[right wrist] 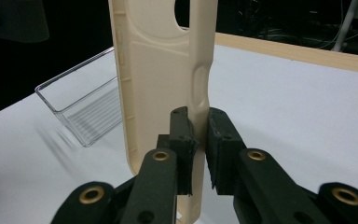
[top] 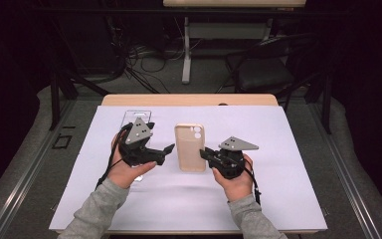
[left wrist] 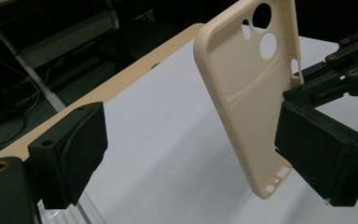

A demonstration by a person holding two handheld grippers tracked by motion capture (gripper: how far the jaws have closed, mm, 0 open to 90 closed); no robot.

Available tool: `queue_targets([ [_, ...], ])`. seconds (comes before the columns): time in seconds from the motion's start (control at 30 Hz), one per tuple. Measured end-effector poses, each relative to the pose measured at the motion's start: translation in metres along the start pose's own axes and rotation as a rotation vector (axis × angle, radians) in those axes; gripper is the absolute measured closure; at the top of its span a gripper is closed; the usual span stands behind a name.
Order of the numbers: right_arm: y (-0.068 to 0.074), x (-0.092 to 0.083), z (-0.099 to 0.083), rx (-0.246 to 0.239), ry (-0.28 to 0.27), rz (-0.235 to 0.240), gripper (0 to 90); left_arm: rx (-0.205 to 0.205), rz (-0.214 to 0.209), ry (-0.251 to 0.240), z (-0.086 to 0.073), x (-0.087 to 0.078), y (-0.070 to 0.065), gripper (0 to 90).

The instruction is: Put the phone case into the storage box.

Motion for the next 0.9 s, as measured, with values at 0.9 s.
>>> queue_targets([
  [0.9,0.014,0.007,-0.007,-0.027,0.016,0.005,81.7,-0.014,0.018,-0.012,0.0,-0.014,0.005,15.3],
])
Point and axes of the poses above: each handheld gripper's, and its own axes: x roughly forward along the jaws, z roughly out of its top, y roughly to its left, the point moved 8 cm from there along x, roughly forward along the jaws, and after that the axes turned 6 degrees about x, right-handed, at the moved point
